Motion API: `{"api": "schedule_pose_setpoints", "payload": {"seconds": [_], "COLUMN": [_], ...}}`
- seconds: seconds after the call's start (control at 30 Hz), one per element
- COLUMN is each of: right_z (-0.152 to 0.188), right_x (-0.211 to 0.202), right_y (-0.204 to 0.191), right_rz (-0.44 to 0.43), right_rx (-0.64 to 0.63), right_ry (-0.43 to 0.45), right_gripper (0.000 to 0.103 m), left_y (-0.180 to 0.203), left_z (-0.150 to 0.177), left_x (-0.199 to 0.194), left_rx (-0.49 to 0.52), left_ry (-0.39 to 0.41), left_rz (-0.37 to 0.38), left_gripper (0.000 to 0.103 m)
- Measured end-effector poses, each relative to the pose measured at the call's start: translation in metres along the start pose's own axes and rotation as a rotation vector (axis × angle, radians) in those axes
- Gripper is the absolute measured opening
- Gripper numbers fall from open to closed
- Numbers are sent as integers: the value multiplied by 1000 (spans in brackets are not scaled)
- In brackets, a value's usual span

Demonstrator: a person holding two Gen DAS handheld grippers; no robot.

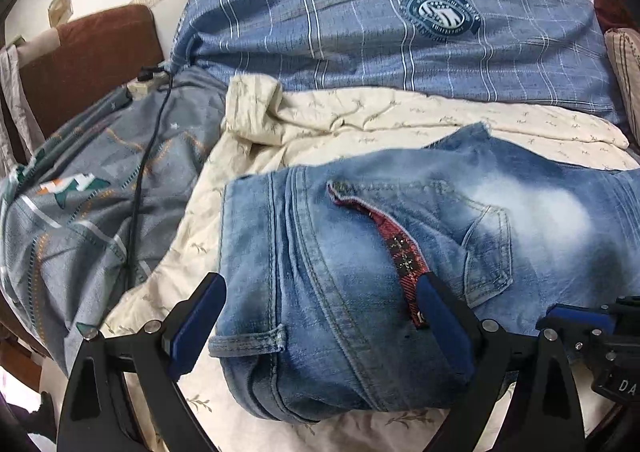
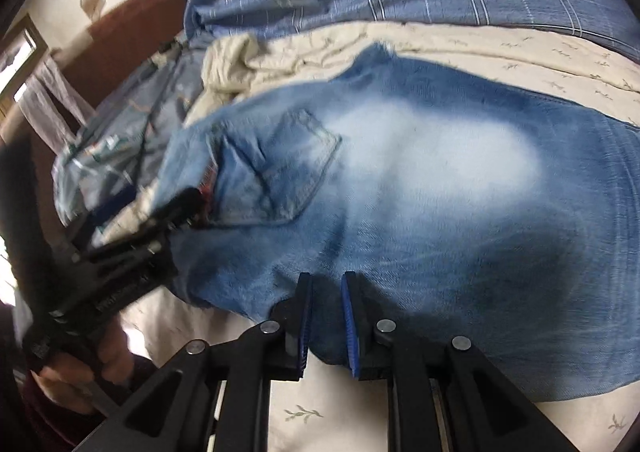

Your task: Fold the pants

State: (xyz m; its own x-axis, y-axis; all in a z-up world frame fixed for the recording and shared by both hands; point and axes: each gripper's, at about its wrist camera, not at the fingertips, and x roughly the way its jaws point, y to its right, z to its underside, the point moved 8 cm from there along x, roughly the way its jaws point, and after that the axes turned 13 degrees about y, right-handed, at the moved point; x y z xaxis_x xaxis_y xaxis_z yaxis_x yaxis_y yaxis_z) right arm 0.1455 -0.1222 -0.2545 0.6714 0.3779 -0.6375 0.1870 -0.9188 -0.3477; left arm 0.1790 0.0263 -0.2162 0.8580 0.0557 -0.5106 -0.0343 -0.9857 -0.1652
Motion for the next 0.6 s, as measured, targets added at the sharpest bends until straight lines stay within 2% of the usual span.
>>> {"api": "schedule_pose_setpoints", "payload": {"seconds": [0.1, 0.33, 0.4, 0.47, 0.53, 0.6], "right_z": [1, 2, -4, -14, -23, -27], "right_x": [0, -13, -28, -45, -60, -78], "right_y": [1, 6, 19, 37, 63, 96], "right_rz": [-9, -30, -11, 30, 63, 113], "right_rx": [-14, -27, -5, 18, 77, 163], "right_ry": [6, -2, 39, 99, 144, 177], "right_gripper": [18, 18, 18, 18, 18, 18], "left_y": [-5, -12, -13, -12, -7, -1], "left_z": [5, 7, 1, -10, -23, -30], "left_x": [4, 4, -3, -16, -33, -42], "left_rx": [-27, -64, -59, -49, -41, -40], "left_ry": [-22, -31, 13, 90, 186, 232], "left_rz": [-1, -18, -38, -55, -60, -43], "left_gripper": [100, 101, 101, 101, 101, 101]}}
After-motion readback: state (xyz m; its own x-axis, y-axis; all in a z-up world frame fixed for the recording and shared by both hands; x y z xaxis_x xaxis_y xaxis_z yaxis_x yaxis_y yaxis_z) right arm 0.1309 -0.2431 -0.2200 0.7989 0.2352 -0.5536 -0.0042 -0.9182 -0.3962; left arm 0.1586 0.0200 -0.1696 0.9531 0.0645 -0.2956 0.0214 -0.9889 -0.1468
